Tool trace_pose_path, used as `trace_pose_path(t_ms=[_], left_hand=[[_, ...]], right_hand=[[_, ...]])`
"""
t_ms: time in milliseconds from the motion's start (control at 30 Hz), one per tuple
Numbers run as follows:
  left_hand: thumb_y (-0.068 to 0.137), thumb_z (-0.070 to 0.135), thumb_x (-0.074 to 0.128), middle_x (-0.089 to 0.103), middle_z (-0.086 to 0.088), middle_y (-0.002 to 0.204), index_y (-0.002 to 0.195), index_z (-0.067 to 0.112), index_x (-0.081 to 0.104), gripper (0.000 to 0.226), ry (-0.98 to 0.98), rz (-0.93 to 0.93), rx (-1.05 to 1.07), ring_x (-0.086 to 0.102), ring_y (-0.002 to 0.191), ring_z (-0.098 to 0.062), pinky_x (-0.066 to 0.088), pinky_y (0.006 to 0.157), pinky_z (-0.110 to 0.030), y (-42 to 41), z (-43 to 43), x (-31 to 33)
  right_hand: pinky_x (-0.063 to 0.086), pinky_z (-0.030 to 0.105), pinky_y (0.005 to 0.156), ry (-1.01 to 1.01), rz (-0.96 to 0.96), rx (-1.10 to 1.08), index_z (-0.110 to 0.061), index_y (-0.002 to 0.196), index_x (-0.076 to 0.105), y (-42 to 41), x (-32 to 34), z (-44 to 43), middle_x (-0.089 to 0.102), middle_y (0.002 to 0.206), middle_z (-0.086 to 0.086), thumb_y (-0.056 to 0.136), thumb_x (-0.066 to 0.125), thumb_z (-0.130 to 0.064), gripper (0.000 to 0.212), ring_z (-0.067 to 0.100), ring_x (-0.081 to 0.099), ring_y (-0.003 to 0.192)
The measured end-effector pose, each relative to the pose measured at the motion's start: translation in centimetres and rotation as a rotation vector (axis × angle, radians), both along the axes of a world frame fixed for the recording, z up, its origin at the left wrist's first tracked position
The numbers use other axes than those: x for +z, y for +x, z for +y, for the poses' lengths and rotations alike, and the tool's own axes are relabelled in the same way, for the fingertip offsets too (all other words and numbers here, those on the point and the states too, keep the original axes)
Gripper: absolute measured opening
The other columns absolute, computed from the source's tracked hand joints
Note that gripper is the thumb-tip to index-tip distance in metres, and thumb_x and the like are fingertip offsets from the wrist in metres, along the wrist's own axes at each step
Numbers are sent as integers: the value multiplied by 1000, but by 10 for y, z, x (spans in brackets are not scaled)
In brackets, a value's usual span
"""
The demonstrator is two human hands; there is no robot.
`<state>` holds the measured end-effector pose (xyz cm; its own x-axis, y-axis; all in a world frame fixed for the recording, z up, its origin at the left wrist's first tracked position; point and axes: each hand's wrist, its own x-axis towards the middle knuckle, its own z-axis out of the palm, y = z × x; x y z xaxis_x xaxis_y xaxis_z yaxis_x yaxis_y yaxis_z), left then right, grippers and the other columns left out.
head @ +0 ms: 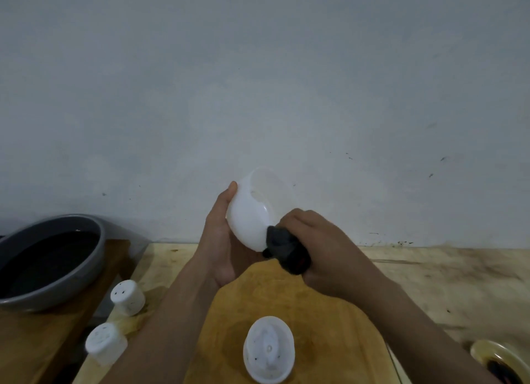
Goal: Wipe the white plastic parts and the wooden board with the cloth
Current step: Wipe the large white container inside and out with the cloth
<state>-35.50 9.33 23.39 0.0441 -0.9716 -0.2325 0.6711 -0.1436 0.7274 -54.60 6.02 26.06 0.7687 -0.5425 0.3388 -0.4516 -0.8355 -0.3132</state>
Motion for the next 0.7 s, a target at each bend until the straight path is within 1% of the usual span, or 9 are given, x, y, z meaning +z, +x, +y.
trace_pose_path(t_ms=[133, 200, 233, 300, 367, 467, 533, 600, 700], left_hand=[[78, 80, 53, 66, -20, 135, 133, 25, 65, 79, 46, -98, -16, 64, 120, -45, 45, 105, -66, 3, -6, -15], [77, 74, 62, 60, -22, 142, 135, 21, 65, 79, 44, -35, -37, 59, 127, -45, 41, 110, -65, 0, -7, -26], [78, 72, 64, 58, -22, 144, 136, 19, 65, 79, 36, 27, -70, 55, 131, -45, 38, 113, -63, -4, -5, -32], [80, 73, 61, 60, -21, 143, 134, 16, 68, 79, 21, 125, -120, 54, 132, -45, 38, 114, -59, -16, -2, -42], [74, 72, 69, 62, -20, 141, 133, 17, 68, 81, -9, 142, -127, 60, 127, -44, 48, 106, -58, -28, 1, -53], [65, 58, 88, 65, -18, 138, 140, 18, 59, 90, -1, 27, -80, 63, 124, -42, 59, 90, -55, -42, 4, -64], [77, 56, 78, 70, -14, 131, 137, 20, 57, 73, 46, -86, -49, 67, 119, -38, 61, 84, -50, -48, 6, -72], [83, 55, 68, 73, -10, 126, 132, 23, 59, 59, 111, -172, -17, 69, 116, -34, 60, 91, -51, -57, 7, -84], [74, 58, 74, 73, -6, 125, 133, 23, 60, 70, 232, -297, 19, 69, 117, -30, 54, 102, -54, -71, 11, -108]], right_hand=[[46, 29, 64, 423, -285, 26, -31, 91, 60, -28, 19, -20, 63, 83, -8, 80, 65, -6, 28, 13, 60, 75], [48, 41, 64, 726, -418, 90, -24, 93, 69, -41, 23, -26, 67, 80, 5, 90, 66, -10, 14, 26, 64, 74], [50, 39, 66, 889, -493, 109, -23, 92, 72, -46, 21, -27, 69, 79, 5, 91, 65, -5, 19, 25, 66, 74], [55, 31, 68, 1169, -612, 116, -14, 93, 76, -55, 8, -31, 72, 85, 7, 86, 63, 7, 26, 21, 71, 80], [58, 31, 71, 1350, -692, 33, -6, 101, 75, -63, -11, -33, 74, 99, 14, 81, 66, 9, 26, 25, 72, 92], [58, 39, 80, 1412, -732, -77, -1, 113, 69, -79, -41, -42, 71, 111, 19, 82, 67, 1, 31, 33, 69, 104], [55, 43, 85, 1371, -680, -141, 0, 117, 66, -88, -56, -45, 70, 111, 19, 87, 68, -1, 30, 35, 68, 104], [55, 42, 86, 1298, -597, -224, -3, 116, 67, -98, -74, -46, 71, 109, 16, 90, 68, -6, 26, 32, 69, 103], [54, 34, 82, 1189, -459, -362, -11, 115, 68, -109, -103, -46, 74, 107, 8, 95, 64, -12, 21, 22, 71, 98]])
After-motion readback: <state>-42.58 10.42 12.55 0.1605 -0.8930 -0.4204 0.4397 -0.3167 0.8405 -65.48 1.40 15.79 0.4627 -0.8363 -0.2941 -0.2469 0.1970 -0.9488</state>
